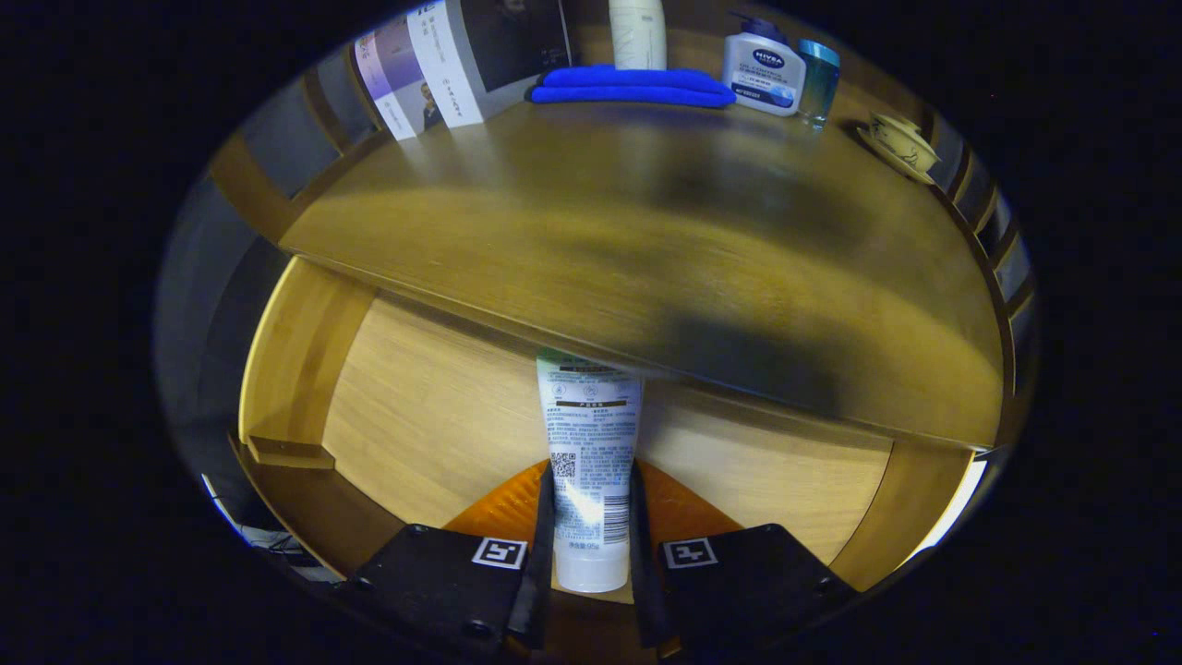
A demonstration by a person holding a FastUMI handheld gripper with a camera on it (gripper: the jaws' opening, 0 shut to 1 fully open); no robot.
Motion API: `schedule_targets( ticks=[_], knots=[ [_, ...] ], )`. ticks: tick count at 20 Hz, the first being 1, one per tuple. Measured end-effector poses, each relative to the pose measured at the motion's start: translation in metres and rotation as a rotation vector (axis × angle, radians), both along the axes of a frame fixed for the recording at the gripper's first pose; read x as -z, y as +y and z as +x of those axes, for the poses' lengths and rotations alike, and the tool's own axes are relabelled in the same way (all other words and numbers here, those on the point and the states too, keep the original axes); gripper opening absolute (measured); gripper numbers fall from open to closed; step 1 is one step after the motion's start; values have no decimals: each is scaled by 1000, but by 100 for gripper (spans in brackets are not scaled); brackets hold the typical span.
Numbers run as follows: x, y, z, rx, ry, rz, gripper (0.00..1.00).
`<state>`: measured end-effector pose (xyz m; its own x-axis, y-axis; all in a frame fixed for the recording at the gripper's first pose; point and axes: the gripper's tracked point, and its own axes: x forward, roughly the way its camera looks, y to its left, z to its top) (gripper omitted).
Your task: Pull open the drawer, take out the items inside it, and place them on the countertop above the cabinet.
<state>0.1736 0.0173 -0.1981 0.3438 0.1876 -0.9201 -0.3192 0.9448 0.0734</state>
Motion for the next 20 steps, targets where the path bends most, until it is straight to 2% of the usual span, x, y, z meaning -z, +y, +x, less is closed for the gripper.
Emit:
schedule_targets(
  ticks=[14, 20],
  knots=[
    [-80, -4, -54, -27, -116, 195, 39],
    [-113, -9, -36, 22, -175, 252, 39]
  ],
)
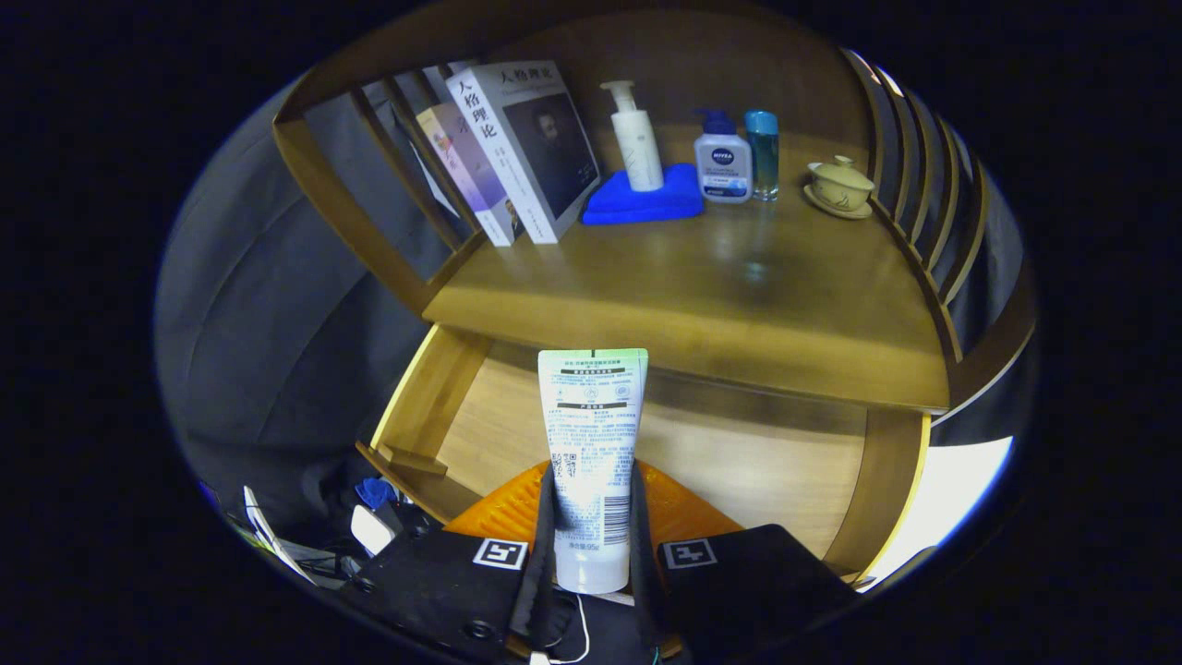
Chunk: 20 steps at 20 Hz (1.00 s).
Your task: Pull open the drawer, take out the items inside it, and place them on the countertop above the cabinet.
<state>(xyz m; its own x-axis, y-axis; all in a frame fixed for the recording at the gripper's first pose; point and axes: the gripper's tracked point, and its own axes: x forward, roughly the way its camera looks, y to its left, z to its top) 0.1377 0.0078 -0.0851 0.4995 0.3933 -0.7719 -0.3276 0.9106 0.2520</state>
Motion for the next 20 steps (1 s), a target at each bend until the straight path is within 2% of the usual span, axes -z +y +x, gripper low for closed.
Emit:
schedule_targets(
  ticks=[4, 14, 17, 20],
  knots=[
    [-5, -2, 27, 73, -9, 44, 39],
    [-10, -16, 124, 380, -62, 213, 39],
    [-9, -16, 149, 440, -67, 255, 39],
    [3, -15, 165, 445, -78, 220, 39]
  ],
)
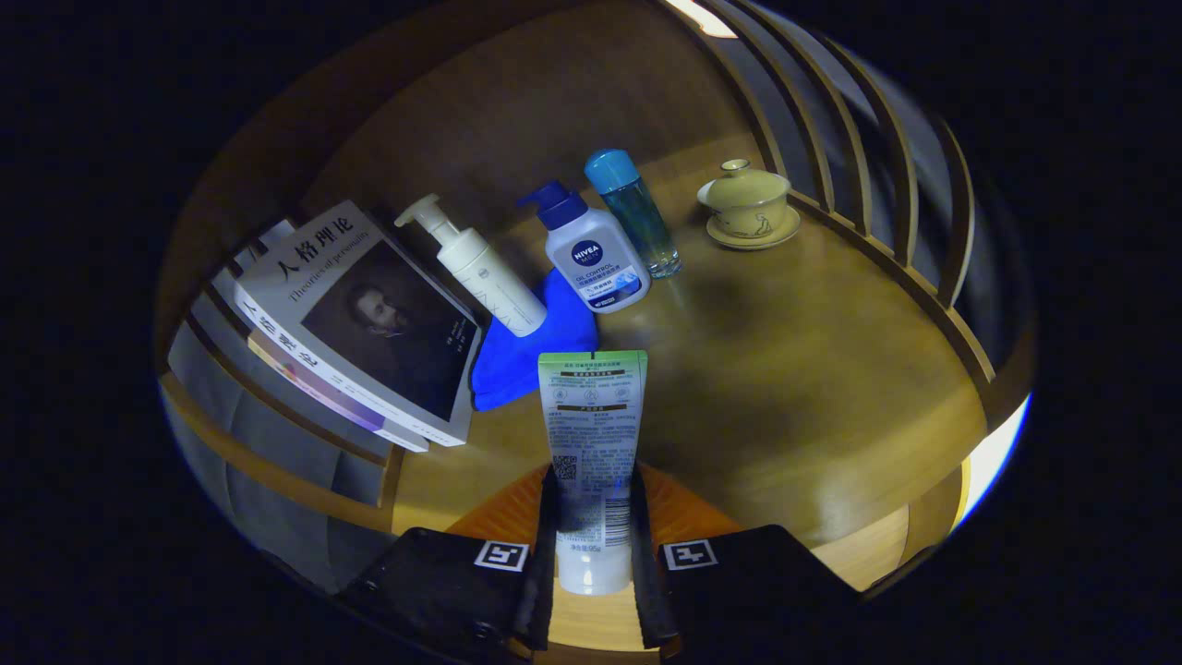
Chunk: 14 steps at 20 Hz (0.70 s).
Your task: Pull open the drawer, take out the items inside it, and place them on the countertop above the cabinet.
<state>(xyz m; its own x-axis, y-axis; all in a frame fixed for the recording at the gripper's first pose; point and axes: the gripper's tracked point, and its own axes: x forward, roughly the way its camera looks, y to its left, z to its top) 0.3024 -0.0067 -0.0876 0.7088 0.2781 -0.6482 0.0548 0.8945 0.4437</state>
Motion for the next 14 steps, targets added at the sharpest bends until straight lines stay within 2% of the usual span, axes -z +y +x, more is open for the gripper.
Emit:
schedule_targets(
  ticks=[3, 8, 11, 14],
  knots=[
    [3, 7, 9, -4, 4, 2, 39],
    [-3, 4, 11, -25, -41, -77, 50],
    [-20, 2, 13, -18, -111, -69, 74],
    [-45, -8, 1, -19, -213, -129, 98]
  ],
)
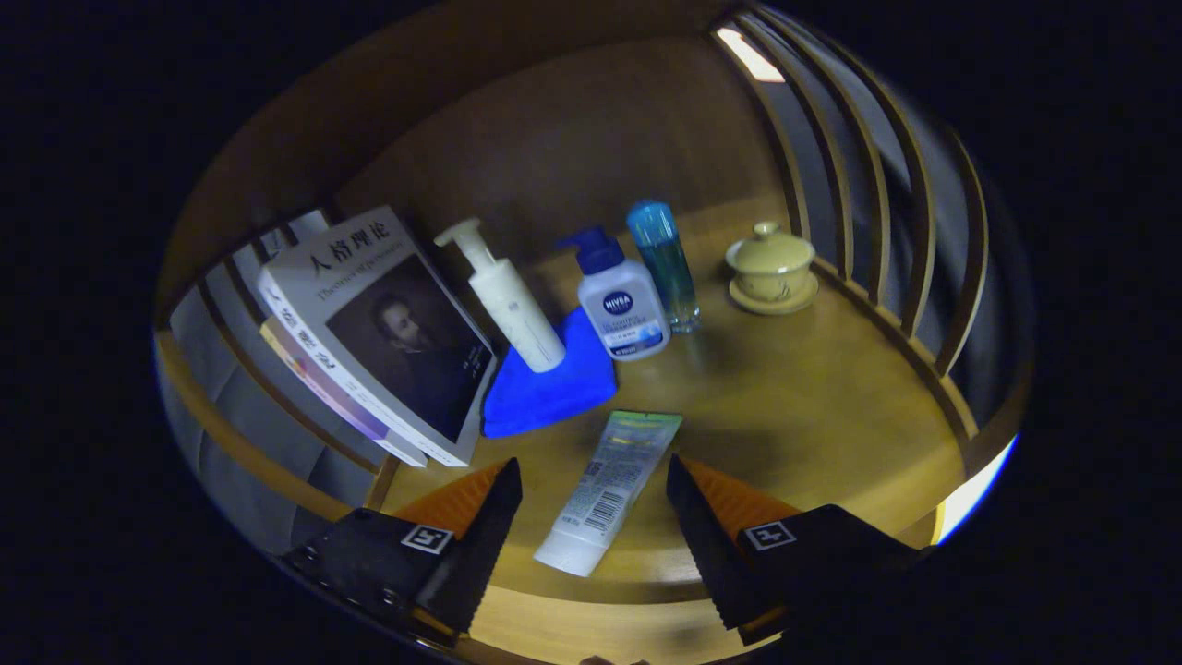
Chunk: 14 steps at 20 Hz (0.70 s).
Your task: Pull open the drawer, take out the items inside it, and place them on the countertop above the cabinet.
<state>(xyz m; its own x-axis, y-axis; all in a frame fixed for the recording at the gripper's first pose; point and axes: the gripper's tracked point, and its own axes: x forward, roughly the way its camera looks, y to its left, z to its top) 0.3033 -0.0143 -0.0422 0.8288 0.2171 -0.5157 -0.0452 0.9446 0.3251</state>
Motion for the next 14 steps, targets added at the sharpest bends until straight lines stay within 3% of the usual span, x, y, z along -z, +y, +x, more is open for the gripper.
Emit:
schedule_targets(
  ticks=[5, 14],
  knots=[
    [-46, -10, -45, -4, -227, -154, 98],
    [-78, -6, -152, 27, -476, -267, 98]
  ],
)
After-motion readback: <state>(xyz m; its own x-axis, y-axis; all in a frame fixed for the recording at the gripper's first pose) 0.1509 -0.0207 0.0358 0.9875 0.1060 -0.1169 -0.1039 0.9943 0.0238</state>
